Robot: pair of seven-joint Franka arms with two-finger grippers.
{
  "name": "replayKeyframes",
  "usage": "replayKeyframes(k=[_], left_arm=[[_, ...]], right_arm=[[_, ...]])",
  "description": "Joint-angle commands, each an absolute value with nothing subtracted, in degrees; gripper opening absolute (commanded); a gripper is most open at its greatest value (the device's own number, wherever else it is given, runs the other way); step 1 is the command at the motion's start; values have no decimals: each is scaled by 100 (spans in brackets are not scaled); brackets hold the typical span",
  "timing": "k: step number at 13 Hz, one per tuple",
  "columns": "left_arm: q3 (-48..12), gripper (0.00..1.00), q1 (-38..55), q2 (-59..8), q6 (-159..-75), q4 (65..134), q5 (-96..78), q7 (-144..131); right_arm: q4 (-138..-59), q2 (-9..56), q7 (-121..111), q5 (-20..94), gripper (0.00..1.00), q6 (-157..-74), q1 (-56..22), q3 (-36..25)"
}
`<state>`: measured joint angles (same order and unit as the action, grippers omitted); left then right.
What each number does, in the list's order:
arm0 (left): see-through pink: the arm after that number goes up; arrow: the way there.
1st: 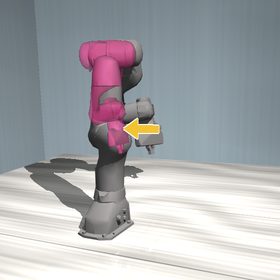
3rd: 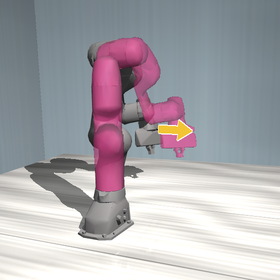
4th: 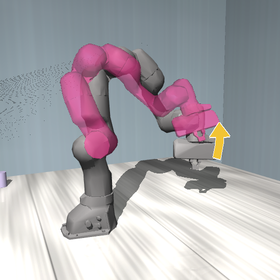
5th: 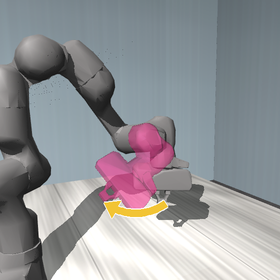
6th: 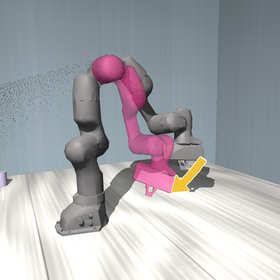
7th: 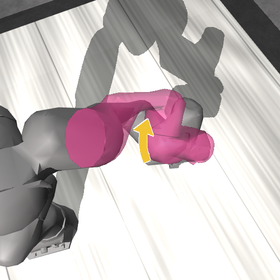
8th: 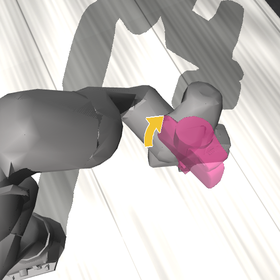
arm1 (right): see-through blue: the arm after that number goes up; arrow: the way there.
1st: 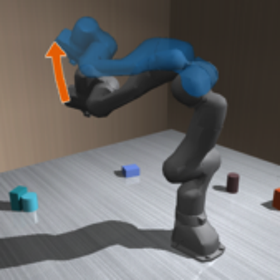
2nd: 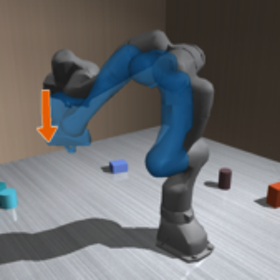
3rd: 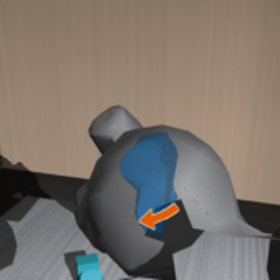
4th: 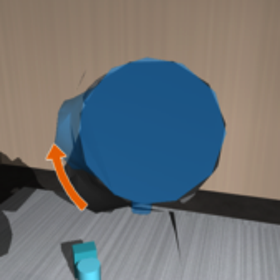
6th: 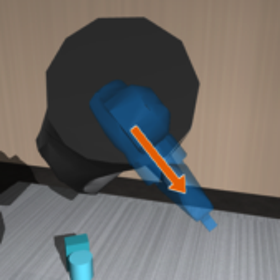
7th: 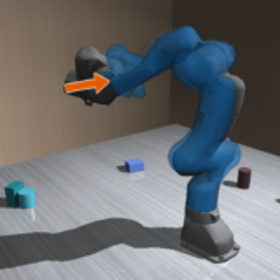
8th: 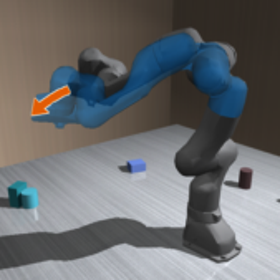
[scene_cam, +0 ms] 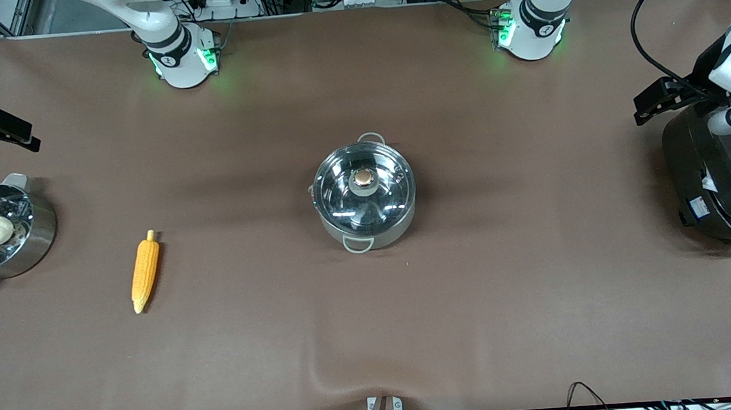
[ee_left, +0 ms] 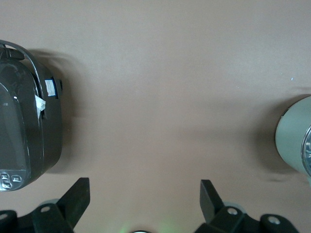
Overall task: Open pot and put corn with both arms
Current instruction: 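Reach the left gripper to the lid while the right gripper reaches the corn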
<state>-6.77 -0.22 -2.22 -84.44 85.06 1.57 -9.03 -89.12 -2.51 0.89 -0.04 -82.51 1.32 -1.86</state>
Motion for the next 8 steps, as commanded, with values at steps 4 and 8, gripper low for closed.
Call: replayKeyframes(k=[4,8], left_arm=[[-694,100,-53,-158,-8323,8429,123,-800],[-782,100,18,-184,-8314,8297,70,-800]], right_arm=[[-8956,-352,176,-35,100,-8200,149,-149],[-9044,-290,141,0,100,-8253,158,-158]])
